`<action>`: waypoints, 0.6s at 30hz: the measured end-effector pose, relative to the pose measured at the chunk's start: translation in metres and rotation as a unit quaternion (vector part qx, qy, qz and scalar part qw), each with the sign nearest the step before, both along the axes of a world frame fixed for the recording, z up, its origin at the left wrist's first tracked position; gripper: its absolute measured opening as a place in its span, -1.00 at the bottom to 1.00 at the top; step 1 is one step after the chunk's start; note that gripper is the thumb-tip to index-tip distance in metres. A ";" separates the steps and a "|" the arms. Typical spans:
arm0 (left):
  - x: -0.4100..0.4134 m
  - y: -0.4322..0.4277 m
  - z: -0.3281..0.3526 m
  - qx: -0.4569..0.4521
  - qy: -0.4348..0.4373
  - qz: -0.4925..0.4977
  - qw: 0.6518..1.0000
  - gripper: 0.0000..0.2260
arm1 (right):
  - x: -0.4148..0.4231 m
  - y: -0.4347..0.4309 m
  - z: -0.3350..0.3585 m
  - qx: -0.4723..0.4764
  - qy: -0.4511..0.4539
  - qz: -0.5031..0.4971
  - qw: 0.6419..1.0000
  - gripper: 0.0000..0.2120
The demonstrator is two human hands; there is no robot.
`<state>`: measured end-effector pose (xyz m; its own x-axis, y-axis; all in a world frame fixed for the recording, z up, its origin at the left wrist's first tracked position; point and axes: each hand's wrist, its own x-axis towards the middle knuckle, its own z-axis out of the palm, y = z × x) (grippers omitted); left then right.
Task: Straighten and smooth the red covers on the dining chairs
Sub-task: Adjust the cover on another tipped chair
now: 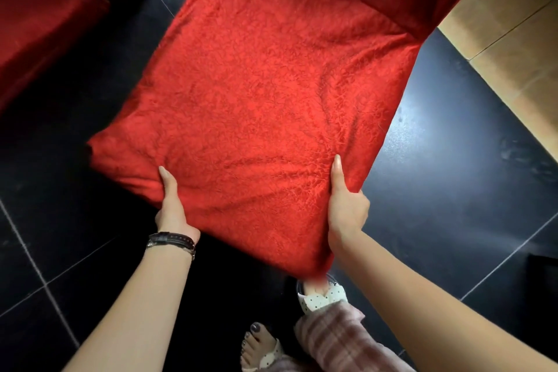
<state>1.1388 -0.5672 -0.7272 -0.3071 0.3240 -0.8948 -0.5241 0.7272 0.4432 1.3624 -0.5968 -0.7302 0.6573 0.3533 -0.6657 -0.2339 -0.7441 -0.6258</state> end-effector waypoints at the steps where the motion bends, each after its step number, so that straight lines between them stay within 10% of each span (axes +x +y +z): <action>1: 0.000 -0.001 0.009 -0.004 0.003 0.001 1.000 0.04 | 0.000 -0.001 0.007 -0.004 -0.002 0.002 1.000 -0.48; 18: 0.008 -0.038 0.162 -0.064 0.095 0.065 0.991 -0.12 | 0.007 -0.030 0.147 -0.086 0.017 0.024 0.996 -0.31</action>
<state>1.1471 -0.6053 -0.5650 -0.5064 0.1576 -0.8478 -0.5324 0.7162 0.4512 1.3694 -0.6267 -0.5836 0.6176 0.2631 -0.7412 -0.2142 -0.8505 -0.4804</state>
